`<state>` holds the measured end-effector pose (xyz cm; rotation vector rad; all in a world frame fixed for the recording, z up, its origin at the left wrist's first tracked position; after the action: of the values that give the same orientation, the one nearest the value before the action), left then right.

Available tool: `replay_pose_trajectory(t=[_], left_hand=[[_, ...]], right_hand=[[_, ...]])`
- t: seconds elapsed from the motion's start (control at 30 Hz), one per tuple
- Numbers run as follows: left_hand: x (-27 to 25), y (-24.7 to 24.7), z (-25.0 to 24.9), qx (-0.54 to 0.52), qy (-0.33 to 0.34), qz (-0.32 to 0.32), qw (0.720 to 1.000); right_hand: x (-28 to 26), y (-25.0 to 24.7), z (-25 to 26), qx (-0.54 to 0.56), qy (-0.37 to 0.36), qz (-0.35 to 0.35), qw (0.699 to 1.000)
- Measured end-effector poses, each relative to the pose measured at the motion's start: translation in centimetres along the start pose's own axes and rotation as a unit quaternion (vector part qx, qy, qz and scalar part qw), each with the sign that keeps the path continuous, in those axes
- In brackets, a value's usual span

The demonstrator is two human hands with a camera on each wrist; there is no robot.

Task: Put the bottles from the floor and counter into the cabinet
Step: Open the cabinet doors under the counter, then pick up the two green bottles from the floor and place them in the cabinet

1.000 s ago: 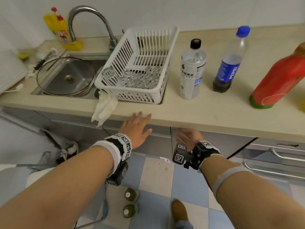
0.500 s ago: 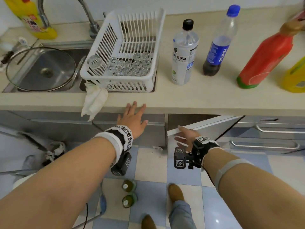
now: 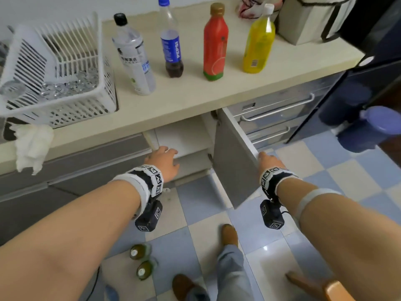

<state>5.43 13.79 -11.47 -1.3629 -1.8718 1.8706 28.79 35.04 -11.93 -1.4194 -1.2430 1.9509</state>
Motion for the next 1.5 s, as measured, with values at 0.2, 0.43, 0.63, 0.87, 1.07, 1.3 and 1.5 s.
replay_pose_trajectory(t=[0.2, 0.43, 0.63, 0.87, 1.07, 1.3, 1.5], left_hand=[[1.1, 1.3, -4.5, 0.020, -0.008, 0.020, 1.000], [1.3, 2.1, -7.9, -0.034, -0.057, 0.012, 0.998], [-2.3, 2.4, -4.6, -0.104, -0.129, -0.024, 0.986], [-12.8, 7.5, 7.7, -0.197, -0.281, -0.055, 0.938], [-20.9, 19.0, 17.1, -0.296, -0.384, -0.004, 0.875], [-22.2, 38.2, 25.2, -0.370, -0.431, 0.087, 0.818], [-17.6, 54.4, 29.8, -0.454, -0.441, 0.112, 0.766]], right_hand=[[2.7, -2.6, -3.9, -0.065, -0.025, -0.007, 0.998], [3.4, -3.8, -3.1, -0.222, -0.097, -0.049, 0.969], [1.8, -4.8, 5.9, -0.292, -0.295, -0.047, 0.909], [-3.8, 1.6, 19.0, -0.336, -0.416, 0.061, 0.843], [-7.5, 15.0, 24.9, -0.408, -0.433, 0.141, 0.791], [-4.7, 35.1, 29.3, -0.407, -0.409, 0.224, 0.785], [0.6, 52.5, 32.4, -0.383, -0.416, 0.255, 0.785]])
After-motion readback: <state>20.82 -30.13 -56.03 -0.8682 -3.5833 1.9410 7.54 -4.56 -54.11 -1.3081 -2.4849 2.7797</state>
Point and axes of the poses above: each hand's wrist, its own x-axis towards the middle knuckle, its own y-axis out of the palm, z = x × y, the point moved 1 cm from there along x, towards the middle knuckle, and after that the axes turned 3 degrees about z, right-handed, at the moved point
